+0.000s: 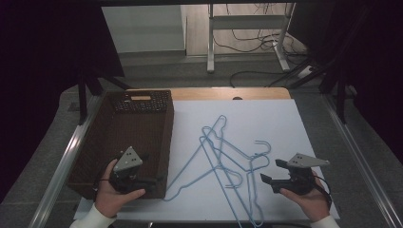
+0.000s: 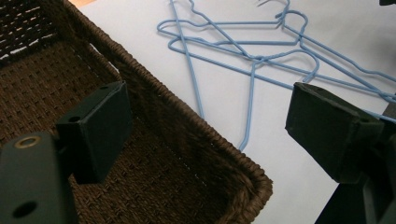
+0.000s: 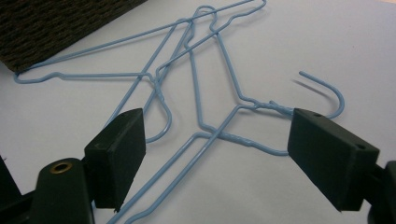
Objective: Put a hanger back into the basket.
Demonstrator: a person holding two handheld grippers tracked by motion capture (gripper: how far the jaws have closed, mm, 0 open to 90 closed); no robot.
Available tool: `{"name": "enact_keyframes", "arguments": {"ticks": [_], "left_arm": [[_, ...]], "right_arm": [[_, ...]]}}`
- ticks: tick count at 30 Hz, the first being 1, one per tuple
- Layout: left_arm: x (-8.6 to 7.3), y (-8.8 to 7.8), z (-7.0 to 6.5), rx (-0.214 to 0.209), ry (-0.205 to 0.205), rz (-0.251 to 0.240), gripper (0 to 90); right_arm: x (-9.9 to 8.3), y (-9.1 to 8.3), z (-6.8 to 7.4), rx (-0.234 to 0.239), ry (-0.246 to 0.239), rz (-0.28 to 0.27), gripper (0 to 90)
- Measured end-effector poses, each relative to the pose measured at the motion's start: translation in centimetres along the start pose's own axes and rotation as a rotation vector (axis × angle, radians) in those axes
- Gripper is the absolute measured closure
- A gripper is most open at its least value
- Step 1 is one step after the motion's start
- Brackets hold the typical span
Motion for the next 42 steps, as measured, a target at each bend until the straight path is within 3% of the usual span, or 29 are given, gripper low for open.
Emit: {"name": "enact_keyframes", "arguments": {"ticks": [10,16,22,27,30,42], "left_arm": [[-0.1,0.1,0.1,0.001,-0.002,0.012,14.9],[0.0,0.1,0.1,0.004,0.001,0.011,14.9],[0.0,0.0,0.1,0.005,0.002,0.010,14.9],[0.1,-0.1,0.2,0.006,0.005,0.008,14.9],[0.2,-0.1,0.1,0.005,0.009,0.005,15.0],[0.2,0.0,0.1,0.002,0.014,0.007,15.0]], "right_arm": [[0.2,0.7,0.1,0.004,-0.001,0.040,22.8],[0.7,2.4,1.2,0.033,-0.021,0.111,22.7],[1.1,4.0,1.9,0.030,-0.054,0.159,24.0],[1.7,6.0,2.8,0.030,-0.087,0.213,28.8],[2.2,7.8,3.2,0.039,-0.103,0.272,34.6],[2.0,11.3,3.7,0.063,-0.168,0.394,53.7]]}}
Point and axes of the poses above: each handheld gripper's, and its own axes: y roughly forward along the jaws, x roughly out of its top, z roughly to its left, the point moved 4 cm from there along y, roughly forward along the jaws, and after that the axes turned 4 degrees about -x, right-handed, at the moved point
